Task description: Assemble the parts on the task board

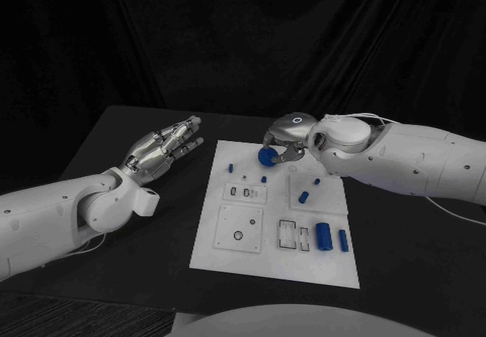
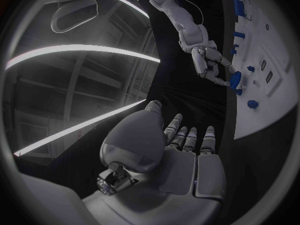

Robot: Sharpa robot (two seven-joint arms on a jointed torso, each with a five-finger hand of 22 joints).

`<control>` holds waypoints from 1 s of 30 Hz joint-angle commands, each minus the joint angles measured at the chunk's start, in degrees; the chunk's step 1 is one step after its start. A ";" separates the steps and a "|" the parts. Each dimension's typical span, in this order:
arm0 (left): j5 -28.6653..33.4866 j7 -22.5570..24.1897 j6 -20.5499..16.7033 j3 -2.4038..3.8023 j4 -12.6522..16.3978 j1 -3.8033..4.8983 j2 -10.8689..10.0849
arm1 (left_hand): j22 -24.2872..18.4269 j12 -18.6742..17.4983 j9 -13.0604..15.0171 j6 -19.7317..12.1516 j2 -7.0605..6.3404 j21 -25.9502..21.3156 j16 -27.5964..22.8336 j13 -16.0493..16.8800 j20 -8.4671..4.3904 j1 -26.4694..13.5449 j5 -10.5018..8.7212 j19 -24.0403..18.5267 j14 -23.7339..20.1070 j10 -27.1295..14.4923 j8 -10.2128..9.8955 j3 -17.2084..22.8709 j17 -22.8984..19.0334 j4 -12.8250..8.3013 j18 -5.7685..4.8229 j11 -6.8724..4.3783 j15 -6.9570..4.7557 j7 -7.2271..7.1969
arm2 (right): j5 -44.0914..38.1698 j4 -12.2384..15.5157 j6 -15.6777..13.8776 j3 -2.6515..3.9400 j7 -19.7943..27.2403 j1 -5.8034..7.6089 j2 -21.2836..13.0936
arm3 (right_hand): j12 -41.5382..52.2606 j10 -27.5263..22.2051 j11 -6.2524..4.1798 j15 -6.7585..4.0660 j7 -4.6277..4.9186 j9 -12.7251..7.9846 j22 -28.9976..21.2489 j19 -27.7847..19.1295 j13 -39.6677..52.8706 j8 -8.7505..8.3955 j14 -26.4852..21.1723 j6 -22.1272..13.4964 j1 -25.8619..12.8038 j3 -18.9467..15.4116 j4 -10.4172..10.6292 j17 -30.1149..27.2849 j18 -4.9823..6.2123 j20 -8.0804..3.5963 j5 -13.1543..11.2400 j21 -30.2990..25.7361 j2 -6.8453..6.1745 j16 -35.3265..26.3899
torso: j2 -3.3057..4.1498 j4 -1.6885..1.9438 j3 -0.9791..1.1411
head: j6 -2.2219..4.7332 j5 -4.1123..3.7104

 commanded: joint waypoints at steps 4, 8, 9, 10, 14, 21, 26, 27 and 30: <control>0.03 0.81 0.07 0.05 0.19 0.05 0.02 | 0.05 0.17 0.09 0.21 0.12 -0.14 -0.21 0.06 0.42 0.56 0.32 -0.16 -0.03 0.16 0.33 0.18 -0.05 -0.05 1.09 0.36 0.28 -0.02 | -0.36 -2.26 1.56 0.04 1.01 -0.14 1.74 | 0.14 5.89 0.61 0.40 -0.20 8.91 10.50 1.21 15.09 1.56 5.96 -1.00 -0.28 0.28 0.08 15.09 -1.02 0.39 -0.29 0.24 0.46 0.15 | -0.06 0.01 -0.04 | -0.42 0.32; 0.03 0.82 0.10 0.05 0.13 0.05 0.07 | 0.05 0.17 0.09 0.21 0.12 -0.14 -0.21 0.06 0.42 0.56 0.32 -0.16 -0.03 0.16 0.33 0.18 -0.05 -0.05 1.09 0.36 0.28 -0.02 | -0.36 -3.08 1.69 0.04 1.16 -0.20 2.48 | 0.14 5.89 0.65 0.43 -0.16 8.86 10.52 1.22 15.09 1.36 5.96 -1.36 -0.29 0.37 0.05 15.09 -1.03 0.41 -0.31 0.25 0.47 0.15 | -0.04 0.06 0.04 | -0.62 0.37; 0.03 0.82 0.12 0.05 0.10 0.05 0.11 | 0.06 0.17 0.09 0.21 0.11 -0.13 -0.21 0.06 0.45 0.57 0.32 -0.16 -0.03 0.16 0.34 0.18 -0.05 -0.06 1.09 0.36 0.30 -0.02 | -0.36 -3.28 1.72 0.04 1.22 -0.21 2.69 | 0.14 5.89 0.67 0.45 -0.12 8.83 10.49 1.18 15.09 1.23 5.96 -1.57 -0.31 0.42 0.03 15.09 -1.01 0.43 -0.32 0.18 0.46 0.15 | -0.03 0.10 0.06 | -0.59 0.33; 0.03 0.82 0.14 0.06 0.07 0.05 0.15 | 0.06 0.17 0.09 0.21 0.11 -0.13 -0.21 0.06 0.45 0.57 0.32 -0.16 -0.03 0.16 0.34 0.18 -0.05 -0.06 1.09 0.36 0.30 -0.02 | -0.36 -3.40 1.75 0.04 1.26 -0.22 2.83 | 0.14 5.89 0.71 0.47 -0.09 8.79 10.50 1.18 15.09 1.09 5.96 -1.79 -0.38 0.44 0.05 15.09 -1.01 0.45 -0.39 0.18 0.44 0.15 | -0.01 0.13 0.08 | -0.57 0.31; 0.03 0.85 0.22 0.06 -0.05 0.05 0.32 | 0.06 0.17 0.09 0.21 0.11 -0.13 -0.21 0.06 0.45 0.57 0.32 -0.16 -0.03 0.16 0.34 0.18 -0.05 -0.06 1.09 0.36 0.30 -0.02 | -0.36 -3.66 2.01 0.04 1.31 -0.24 3.37 | 0.14 5.89 0.78 0.54 -0.01 8.58 10.53 1.18 15.09 0.48 5.96 -2.62 -0.63 0.57 0.11 15.09 -1.01 0.52 -0.66 0.14 0.38 0.15 | 0.04 0.09 0.09 | -0.57 0.17; 0.03 0.91 0.25 0.06 -0.18 0.05 0.46 | 0.06 0.17 0.09 0.21 0.11 -0.13 -0.21 0.06 0.45 0.57 0.32 -0.16 -0.03 0.16 0.34 0.18 -0.05 -0.06 1.09 0.36 0.30 -0.02 | -0.36 -3.83 3.11 0.04 1.38 -0.25 3.72 | 0.14 5.89 0.82 0.62 0.26 6.25 10.53 1.06 15.09 -3.37 5.96 -6.41 -1.52 1.10 0.37 15.09 -0.93 0.67 -3.25 -0.19 -0.14 0.15 | 0.00 -0.14 -0.02 | -0.88 0.45; 0.03 0.90 0.25 0.06 -0.27 0.05 0.46 | 0.06 0.17 0.09 0.21 0.11 -0.13 -0.21 0.06 0.45 0.57 0.32 -0.16 -0.03 0.16 0.34 0.18 -0.05 -0.06 1.09 0.36 0.30 -0.02 | -0.36 -3.53 3.44 0.04 1.62 -0.27 3.52 | 0.14 5.89 0.80 0.62 0.25 6.20 10.52 1.04 15.09 -3.43 5.96 -6.43 -1.52 1.12 0.37 15.09 -0.93 0.67 -3.26 -0.22 -0.12 0.15 | -0.02 -0.21 -0.03 | -1.07 0.60; 0.03 0.88 0.27 0.06 -0.29 0.05 0.46 | 0.06 0.17 0.09 0.21 0.11 -0.13 -0.21 0.06 0.45 0.57 0.32 -0.16 -0.03 0.16 0.34 0.18 -0.05 -0.06 1.09 0.36 0.30 -0.02 | -0.36 -3.40 3.51 0.04 1.65 -0.28 3.46 | 0.14 5.89 0.77 0.61 0.24 6.15 10.47 0.99 15.09 -3.48 5.96 -6.43 -1.53 1.16 0.39 15.09 -0.90 0.66 -3.21 -0.30 -0.07 0.15 | -0.06 -0.20 -0.01 | -1.19 0.65; 0.03 0.83 0.31 0.06 -0.37 0.05 0.49 | 0.06 0.16 0.07 0.12 0.12 -0.13 -0.21 0.05 0.51 0.60 0.33 -0.15 -0.03 0.13 0.34 0.20 -0.05 -0.06 1.10 0.38 0.40 0.00 | -0.36 -3.17 3.90 0.04 1.61 -0.31 3.39 | 0.14 5.89 0.55 0.48 0.15 5.73 10.39 0.87 15.09 -3.98 5.96 -6.74 -1.60 1.27 0.39 15.09 -0.85 0.60 -3.06 -0.50 -0.08 0.15 | -0.13 -0.15 -0.02 | -1.34 0.66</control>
